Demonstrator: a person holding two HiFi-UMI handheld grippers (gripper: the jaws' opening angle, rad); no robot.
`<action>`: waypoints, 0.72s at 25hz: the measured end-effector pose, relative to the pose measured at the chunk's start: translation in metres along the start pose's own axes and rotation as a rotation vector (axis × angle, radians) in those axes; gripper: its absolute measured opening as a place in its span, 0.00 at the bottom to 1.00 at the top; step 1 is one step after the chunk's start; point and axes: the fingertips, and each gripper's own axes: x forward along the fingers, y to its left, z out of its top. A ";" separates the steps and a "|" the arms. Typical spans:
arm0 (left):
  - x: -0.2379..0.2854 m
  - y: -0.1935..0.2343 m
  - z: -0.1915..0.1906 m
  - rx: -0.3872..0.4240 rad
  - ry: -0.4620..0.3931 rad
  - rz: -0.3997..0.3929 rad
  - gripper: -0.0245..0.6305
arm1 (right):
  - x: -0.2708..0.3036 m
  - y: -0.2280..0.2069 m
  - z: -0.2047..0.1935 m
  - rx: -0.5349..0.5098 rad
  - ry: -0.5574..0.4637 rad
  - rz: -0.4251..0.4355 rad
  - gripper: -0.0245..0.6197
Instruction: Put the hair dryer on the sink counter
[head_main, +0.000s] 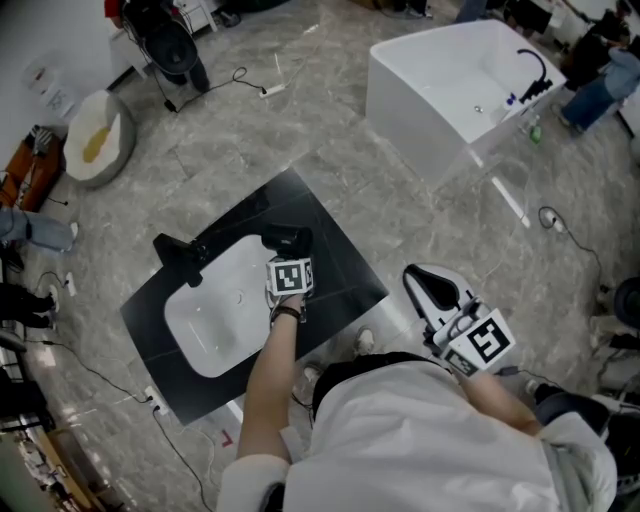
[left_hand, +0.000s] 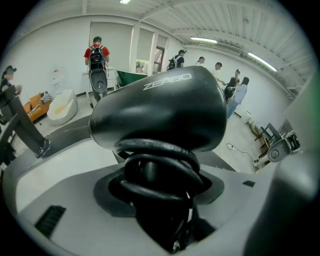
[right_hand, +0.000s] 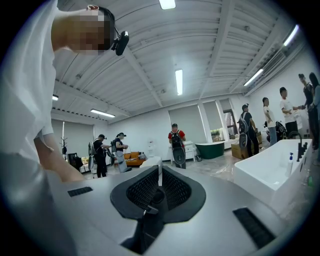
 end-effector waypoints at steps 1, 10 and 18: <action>0.003 -0.001 -0.001 0.005 0.018 0.004 0.45 | 0.000 -0.001 0.000 0.002 -0.001 -0.002 0.11; 0.025 0.000 -0.004 0.059 0.164 0.060 0.46 | -0.003 -0.011 -0.001 0.012 -0.009 -0.024 0.11; 0.031 -0.002 0.002 0.034 0.230 0.040 0.47 | -0.008 -0.024 0.003 0.028 -0.023 -0.043 0.11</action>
